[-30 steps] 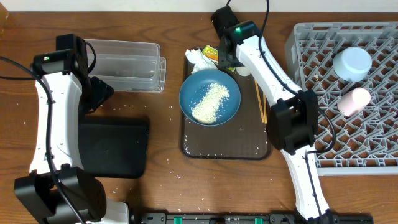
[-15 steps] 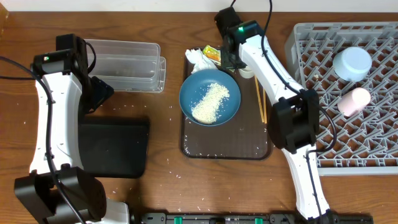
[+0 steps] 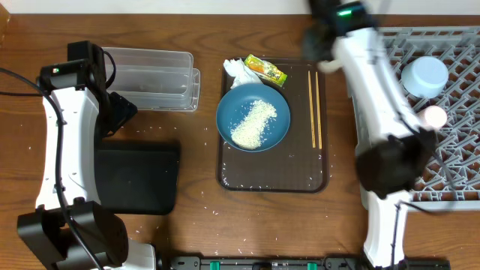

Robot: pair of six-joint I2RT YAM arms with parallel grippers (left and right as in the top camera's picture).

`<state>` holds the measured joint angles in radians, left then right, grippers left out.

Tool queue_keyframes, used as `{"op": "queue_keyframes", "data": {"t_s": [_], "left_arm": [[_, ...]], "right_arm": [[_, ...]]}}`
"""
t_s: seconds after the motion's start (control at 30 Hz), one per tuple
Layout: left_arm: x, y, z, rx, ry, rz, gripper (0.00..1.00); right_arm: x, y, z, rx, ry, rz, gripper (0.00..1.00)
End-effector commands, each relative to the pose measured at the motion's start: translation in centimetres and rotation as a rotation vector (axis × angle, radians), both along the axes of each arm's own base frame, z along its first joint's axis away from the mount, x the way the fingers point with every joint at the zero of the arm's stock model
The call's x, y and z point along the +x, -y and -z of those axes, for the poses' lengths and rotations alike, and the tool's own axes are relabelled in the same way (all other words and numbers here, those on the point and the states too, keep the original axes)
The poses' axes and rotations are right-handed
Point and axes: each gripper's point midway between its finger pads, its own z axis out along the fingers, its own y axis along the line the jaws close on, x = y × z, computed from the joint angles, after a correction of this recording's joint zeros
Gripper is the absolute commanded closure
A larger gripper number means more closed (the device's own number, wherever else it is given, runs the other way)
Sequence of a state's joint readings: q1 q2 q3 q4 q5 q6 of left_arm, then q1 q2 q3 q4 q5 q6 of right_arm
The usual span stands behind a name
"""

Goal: Sort waste into correct bins and load items into the dishwasher rack
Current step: 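Grasp the white cup and carry it to the dish rack, then set the white cup in the rack and open the right gripper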

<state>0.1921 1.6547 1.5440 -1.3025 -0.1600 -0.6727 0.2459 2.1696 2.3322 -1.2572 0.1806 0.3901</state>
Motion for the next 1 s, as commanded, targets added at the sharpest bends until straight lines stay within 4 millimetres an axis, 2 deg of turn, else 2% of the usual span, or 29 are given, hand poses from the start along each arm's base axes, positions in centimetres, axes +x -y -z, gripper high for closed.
{"op": "queue_keyframes", "data": {"t_s": [0.0, 0.1, 0.2, 0.27, 0.4, 0.53, 0.7, 0.87, 0.97], "left_arm": [[-0.3, -0.2, -0.4, 0.009, 0.006, 0.002, 0.02], [-0.3, -0.2, -0.4, 0.009, 0.006, 0.002, 0.02], [-0.3, -0.2, -0.4, 0.009, 0.006, 0.002, 0.02], [-0.3, -0.2, -0.4, 0.009, 0.006, 0.002, 0.02], [-0.3, -0.2, -0.4, 0.009, 0.006, 0.002, 0.02], [-0.3, -0.2, -0.4, 0.009, 0.006, 0.002, 0.02], [-0.3, -0.2, -0.4, 0.009, 0.006, 0.002, 0.02], [-0.3, -0.2, -0.4, 0.009, 0.006, 0.002, 0.02], [-0.3, -0.2, -0.4, 0.009, 0.006, 0.002, 0.02]], "right_arm": [[-0.6, 4.1, -5.4, 0.073, 0.094, 0.01, 0.99], [-1.4, 7.9, -6.2, 0.12, 0.084, 0.015, 0.99], [-3.0, 13.0, -5.5, 0.19, 0.023, 0.097, 0.99], [-4.0, 15.5, -5.0, 0.255, -0.007, 0.106, 0.99], [-5.1, 19.1, -4.9, 0.404, 0.024, 0.05, 0.99], [-6.5, 23.3, -4.5, 0.519, 0.067, 0.084, 0.99], [-7.0, 26.1, -2.4, 0.649, 0.142, 0.06, 0.99], [-6.6, 27.2, 0.2, 0.793, 0.243, 0.028, 0.99], [-6.6, 27.8, 0.8, 0.872, 0.34, -0.016, 0.99]]}}
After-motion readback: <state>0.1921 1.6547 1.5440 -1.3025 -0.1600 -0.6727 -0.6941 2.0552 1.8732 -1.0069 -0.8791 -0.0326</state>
